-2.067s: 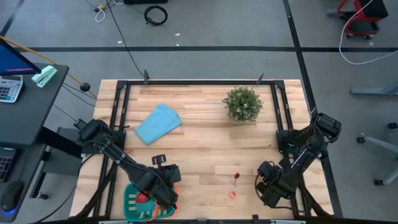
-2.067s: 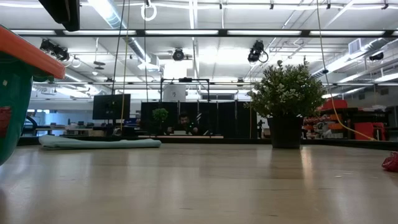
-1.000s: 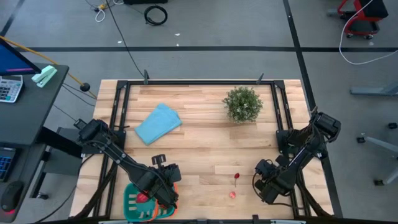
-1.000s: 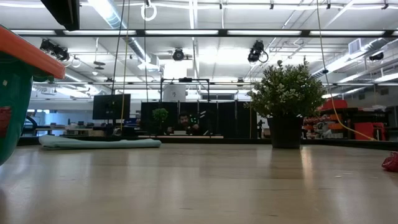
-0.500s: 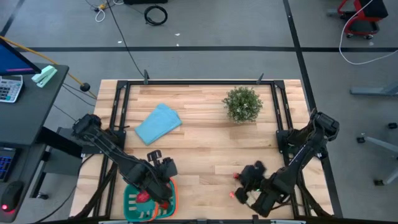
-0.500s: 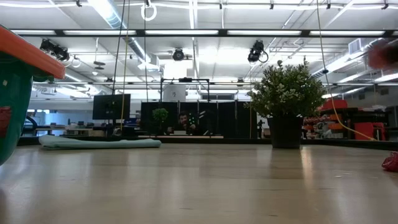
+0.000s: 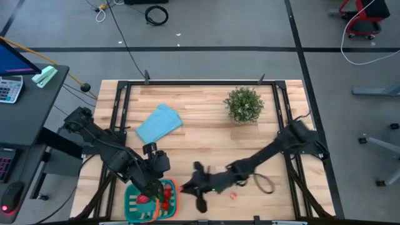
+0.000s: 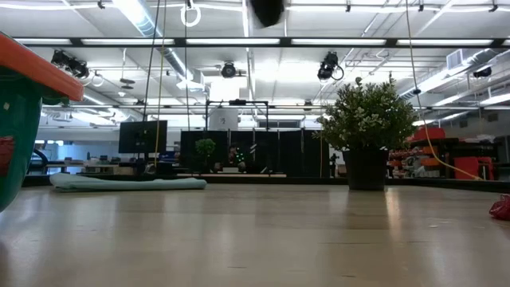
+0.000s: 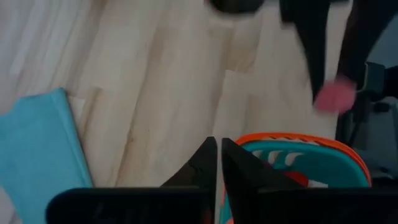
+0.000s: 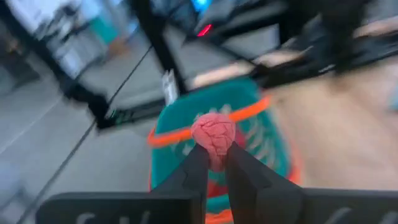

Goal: Pick and placing Produce into tupperware
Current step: Put the pink peach into the blue basket

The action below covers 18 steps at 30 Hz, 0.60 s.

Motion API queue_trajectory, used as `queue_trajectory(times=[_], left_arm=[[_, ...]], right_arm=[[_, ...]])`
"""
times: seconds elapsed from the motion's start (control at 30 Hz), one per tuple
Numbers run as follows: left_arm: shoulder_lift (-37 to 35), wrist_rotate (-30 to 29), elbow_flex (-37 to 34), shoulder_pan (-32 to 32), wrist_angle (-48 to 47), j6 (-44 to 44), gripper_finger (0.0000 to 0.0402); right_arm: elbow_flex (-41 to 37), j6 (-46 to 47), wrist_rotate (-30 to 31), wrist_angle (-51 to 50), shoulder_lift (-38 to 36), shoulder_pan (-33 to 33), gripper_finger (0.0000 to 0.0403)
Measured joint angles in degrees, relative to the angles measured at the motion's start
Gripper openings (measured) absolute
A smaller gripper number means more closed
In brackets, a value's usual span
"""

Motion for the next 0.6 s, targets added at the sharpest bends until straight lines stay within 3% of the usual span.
queue_trajectory(times=[0.13, 0.4, 0.6], left_arm=[[0.1, 0.5, 0.0, 0.0, -0.4, 0.5, 0.0063], [0.1, 0.5, 0.0, 0.5, -2.7, 0.7, 0.0121], [0.1, 0.5, 0.0, 0.5, -2.5, 0.4, 0.0134]], right_arm=[[9.8, -3.1, -7.9, -9.6, 7.6, -2.0, 0.0049], [26.8, -9.2, -9.2, -27.9, 15.3, -4.7, 0.0104], [32.4, -9.7, -12.6, -34.3, 15.7, -5.3, 0.0158]])
